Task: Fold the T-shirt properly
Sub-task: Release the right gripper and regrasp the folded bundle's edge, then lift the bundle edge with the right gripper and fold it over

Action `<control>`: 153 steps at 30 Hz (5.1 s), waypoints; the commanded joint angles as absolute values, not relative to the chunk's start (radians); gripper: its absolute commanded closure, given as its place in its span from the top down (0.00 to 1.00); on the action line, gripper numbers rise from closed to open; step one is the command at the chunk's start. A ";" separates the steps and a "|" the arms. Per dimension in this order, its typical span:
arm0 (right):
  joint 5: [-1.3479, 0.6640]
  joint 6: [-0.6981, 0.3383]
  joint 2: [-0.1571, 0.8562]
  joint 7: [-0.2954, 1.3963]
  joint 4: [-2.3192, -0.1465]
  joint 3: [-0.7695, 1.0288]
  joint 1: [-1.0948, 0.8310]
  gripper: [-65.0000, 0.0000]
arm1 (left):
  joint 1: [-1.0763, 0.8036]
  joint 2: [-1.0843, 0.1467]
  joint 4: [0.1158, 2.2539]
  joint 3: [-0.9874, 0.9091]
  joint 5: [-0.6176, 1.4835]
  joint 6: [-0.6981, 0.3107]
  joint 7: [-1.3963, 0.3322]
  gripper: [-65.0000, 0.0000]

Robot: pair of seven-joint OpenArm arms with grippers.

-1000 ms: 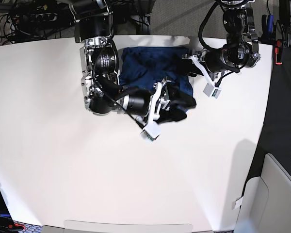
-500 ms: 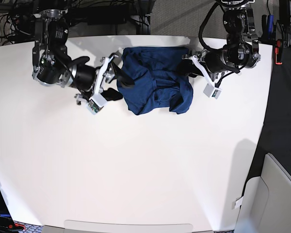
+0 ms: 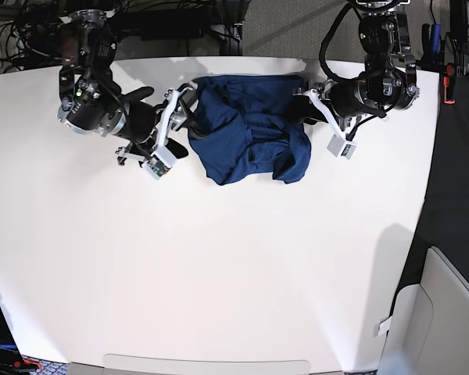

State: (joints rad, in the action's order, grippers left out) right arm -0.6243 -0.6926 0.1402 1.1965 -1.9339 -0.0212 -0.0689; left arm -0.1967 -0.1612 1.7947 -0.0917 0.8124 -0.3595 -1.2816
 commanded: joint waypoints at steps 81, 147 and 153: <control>-0.780 -0.698 0.105 1.087 -1.768 -0.067 -0.028 0.10 | -0.205 -0.165 1.810 -0.085 0.828 -0.363 -1.273 0.32; -0.800 -0.698 0.197 1.138 -1.715 -0.051 0.228 0.27 | -0.243 -0.110 2.031 -0.027 0.694 -0.360 -1.242 0.40; -0.799 -0.698 0.191 1.138 -1.712 -0.051 0.229 0.27 | -0.243 -0.107 2.011 -0.008 0.685 -0.367 -1.239 0.27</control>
